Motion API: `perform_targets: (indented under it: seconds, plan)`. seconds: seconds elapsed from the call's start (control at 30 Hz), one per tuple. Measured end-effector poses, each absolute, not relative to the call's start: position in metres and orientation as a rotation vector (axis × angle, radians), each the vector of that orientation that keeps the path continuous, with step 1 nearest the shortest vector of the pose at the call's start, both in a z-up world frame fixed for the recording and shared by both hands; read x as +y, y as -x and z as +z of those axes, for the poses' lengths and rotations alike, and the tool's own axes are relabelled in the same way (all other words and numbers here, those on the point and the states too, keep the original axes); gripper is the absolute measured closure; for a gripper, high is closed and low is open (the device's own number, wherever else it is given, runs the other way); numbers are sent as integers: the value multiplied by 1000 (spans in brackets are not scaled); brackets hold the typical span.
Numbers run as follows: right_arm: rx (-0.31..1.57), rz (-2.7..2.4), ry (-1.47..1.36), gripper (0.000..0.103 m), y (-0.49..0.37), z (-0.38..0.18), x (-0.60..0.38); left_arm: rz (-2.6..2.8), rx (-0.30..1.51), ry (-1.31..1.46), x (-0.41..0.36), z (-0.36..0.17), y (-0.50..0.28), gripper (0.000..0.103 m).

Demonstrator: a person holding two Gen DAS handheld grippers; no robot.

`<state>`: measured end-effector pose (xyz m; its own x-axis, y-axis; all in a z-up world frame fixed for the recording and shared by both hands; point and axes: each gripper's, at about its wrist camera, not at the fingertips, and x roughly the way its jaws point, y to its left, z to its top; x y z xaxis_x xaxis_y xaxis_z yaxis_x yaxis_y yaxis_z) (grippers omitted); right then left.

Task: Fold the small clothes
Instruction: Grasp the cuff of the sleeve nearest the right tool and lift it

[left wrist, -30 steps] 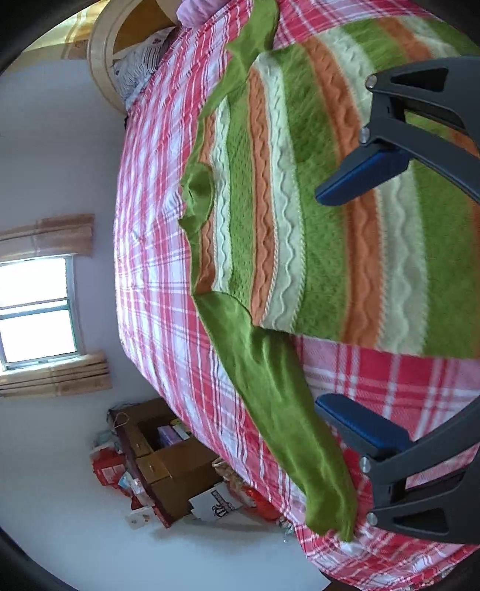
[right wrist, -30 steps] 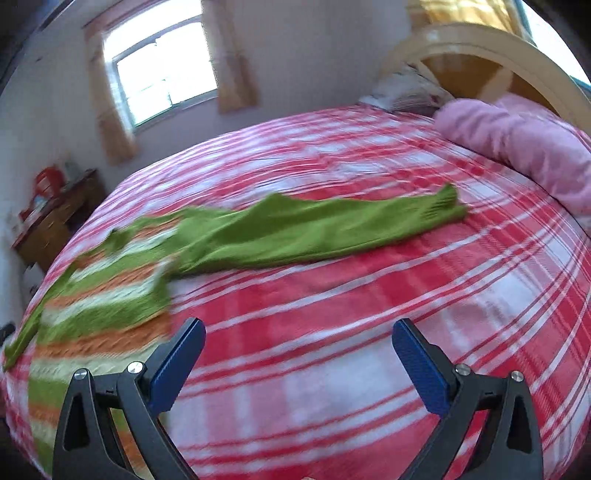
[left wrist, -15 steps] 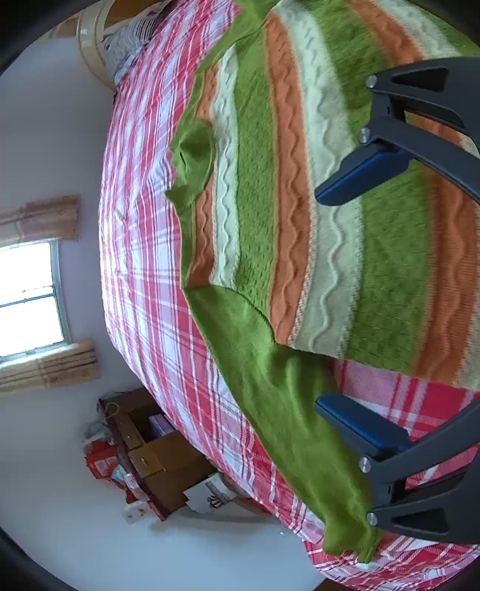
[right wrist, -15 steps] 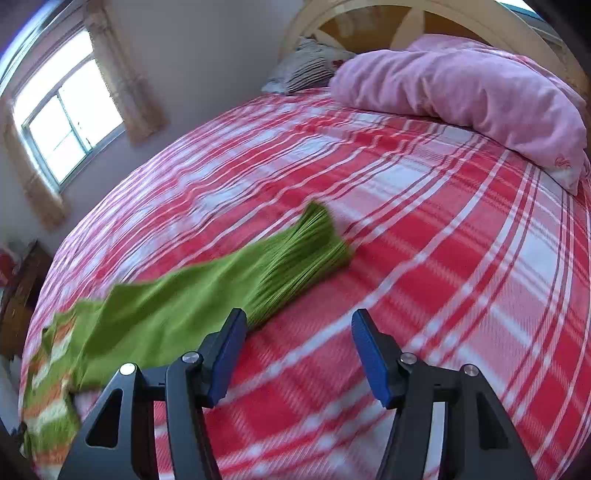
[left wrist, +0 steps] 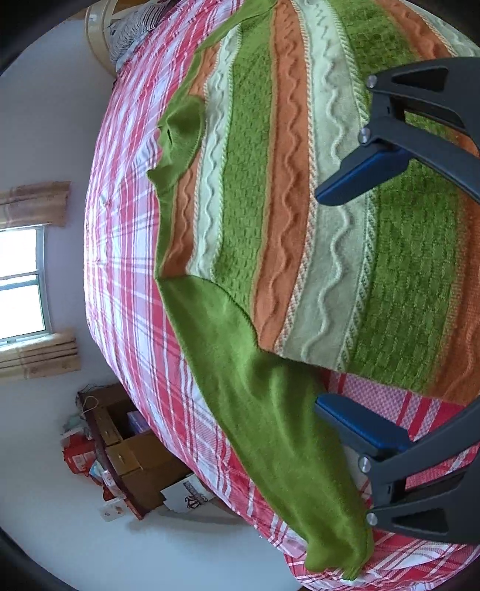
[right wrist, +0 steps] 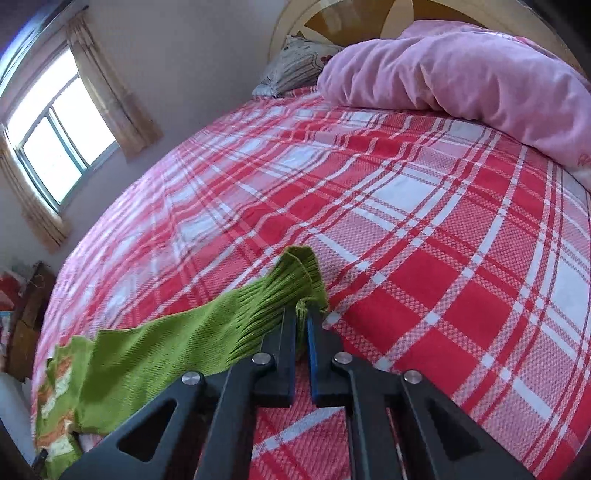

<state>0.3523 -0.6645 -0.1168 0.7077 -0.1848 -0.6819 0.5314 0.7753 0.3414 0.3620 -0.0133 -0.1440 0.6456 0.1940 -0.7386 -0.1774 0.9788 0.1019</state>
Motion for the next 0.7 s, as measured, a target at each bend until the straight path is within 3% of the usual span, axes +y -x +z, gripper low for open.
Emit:
perform_targets:
  seconds: [0.3, 0.7]
  plan:
    - [555, -382, -520, 99, -327, -57, -650, 178, 829, 46, -3, -138, -356, 0]
    - [449, -259, -376, 99, -371, 52, -568, 131, 809, 125, 10, -135, -343, 0]
